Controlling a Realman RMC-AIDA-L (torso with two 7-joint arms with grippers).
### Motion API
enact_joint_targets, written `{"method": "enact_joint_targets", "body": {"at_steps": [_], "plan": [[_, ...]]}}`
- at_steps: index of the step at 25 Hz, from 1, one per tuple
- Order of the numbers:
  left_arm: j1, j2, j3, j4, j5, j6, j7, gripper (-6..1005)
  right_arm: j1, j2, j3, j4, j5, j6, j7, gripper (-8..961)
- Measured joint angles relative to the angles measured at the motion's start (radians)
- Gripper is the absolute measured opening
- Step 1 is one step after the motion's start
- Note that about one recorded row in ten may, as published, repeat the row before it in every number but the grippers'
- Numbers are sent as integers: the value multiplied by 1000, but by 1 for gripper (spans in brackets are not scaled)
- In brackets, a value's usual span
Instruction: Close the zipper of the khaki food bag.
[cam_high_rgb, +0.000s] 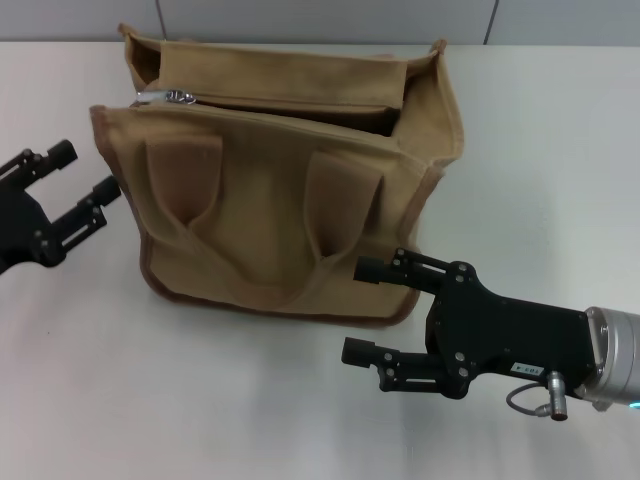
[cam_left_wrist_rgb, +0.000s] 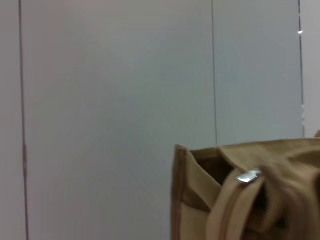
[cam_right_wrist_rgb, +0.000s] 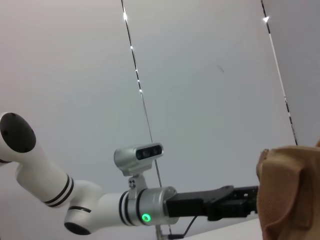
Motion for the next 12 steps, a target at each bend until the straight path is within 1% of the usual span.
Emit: {"method": "enact_joint_targets", "body": {"at_steps": [3,5,9,12], "plan": [[-8,0,-1,3,-4,-12,0,615,0,1,5,17,0,-11,0,818],[-32,-1,6,-3,-7,-68,4,614,0,1,7,20,0,-15,0,818],[-48,-2,8,-12,-7,-102,12,611,0,3,1,23,0,-21,-2,818],[-70,-5,43,-15,-8,-102,6,608,0,3,2,27,0,-21,-10,818]]}}
